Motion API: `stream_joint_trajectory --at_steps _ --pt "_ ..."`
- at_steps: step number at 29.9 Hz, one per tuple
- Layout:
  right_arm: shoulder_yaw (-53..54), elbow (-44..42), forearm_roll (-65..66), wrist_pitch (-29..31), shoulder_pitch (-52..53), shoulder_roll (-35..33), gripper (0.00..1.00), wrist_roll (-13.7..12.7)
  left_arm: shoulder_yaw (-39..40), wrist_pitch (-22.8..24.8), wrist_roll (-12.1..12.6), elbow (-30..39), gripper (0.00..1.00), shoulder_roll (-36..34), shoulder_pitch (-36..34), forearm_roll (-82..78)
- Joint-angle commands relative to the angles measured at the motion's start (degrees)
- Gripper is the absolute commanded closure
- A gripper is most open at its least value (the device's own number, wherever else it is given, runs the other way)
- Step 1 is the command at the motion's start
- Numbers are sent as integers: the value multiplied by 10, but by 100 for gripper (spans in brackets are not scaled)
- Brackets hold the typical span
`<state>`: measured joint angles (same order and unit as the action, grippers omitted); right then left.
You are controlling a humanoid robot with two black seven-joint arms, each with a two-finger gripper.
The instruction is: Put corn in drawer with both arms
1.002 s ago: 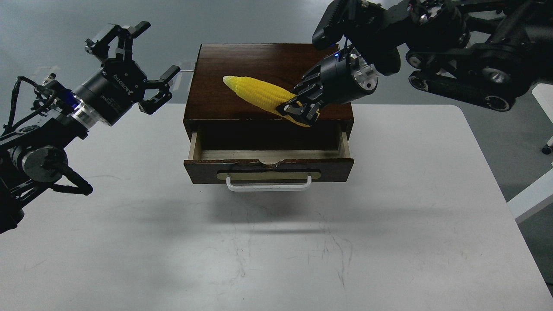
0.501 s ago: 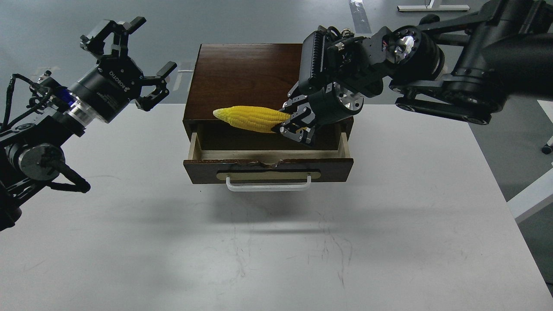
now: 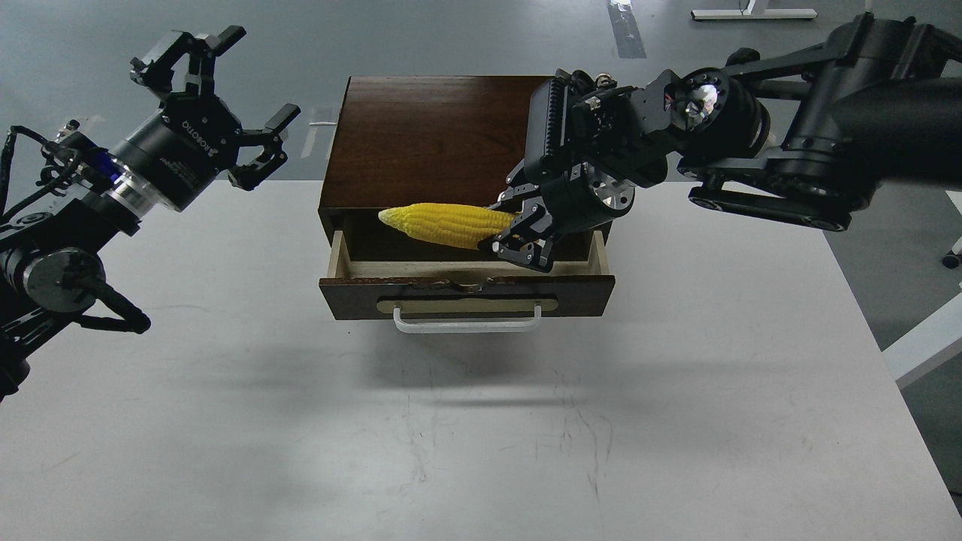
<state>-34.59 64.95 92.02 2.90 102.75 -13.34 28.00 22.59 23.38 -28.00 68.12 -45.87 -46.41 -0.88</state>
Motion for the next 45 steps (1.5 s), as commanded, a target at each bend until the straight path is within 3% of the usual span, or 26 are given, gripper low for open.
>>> stream_joint_trajectory --at_steps 1,4,17,21,23,26,30,34,45 --pt "0 0 0 0 0 0 38 0 1 0 0 0 2 1 0 -1" --pt "0 3 -1 0 0 -1 32 0 1 0 0 0 2 0 0 -1" --pt "28 -3 -39 -2 9 -22 30 0 1 0 0 0 2 1 1 -1" --pt "55 -6 -140 1 9 -62 18 0 1 0 0 0 2 1 3 -1" --pt "64 -12 -209 4 4 -84 5 0 1 1 0 0 2 1 4 -1" --pt "81 -19 -323 5 -12 -113 3 0 1 1 0 0 2 3 6 -1" --pt "145 -25 -508 4 -82 -154 1 0 2 0 0 0 2 8 6 -1" --pt "227 -38 -582 -3 -164 -190 0 0 2 -2 0 -2 2 11 7 -1" --pt "515 -95 -633 -4 -436 -190 0 0 -2 -1 0 -15 2 8 9 -2"
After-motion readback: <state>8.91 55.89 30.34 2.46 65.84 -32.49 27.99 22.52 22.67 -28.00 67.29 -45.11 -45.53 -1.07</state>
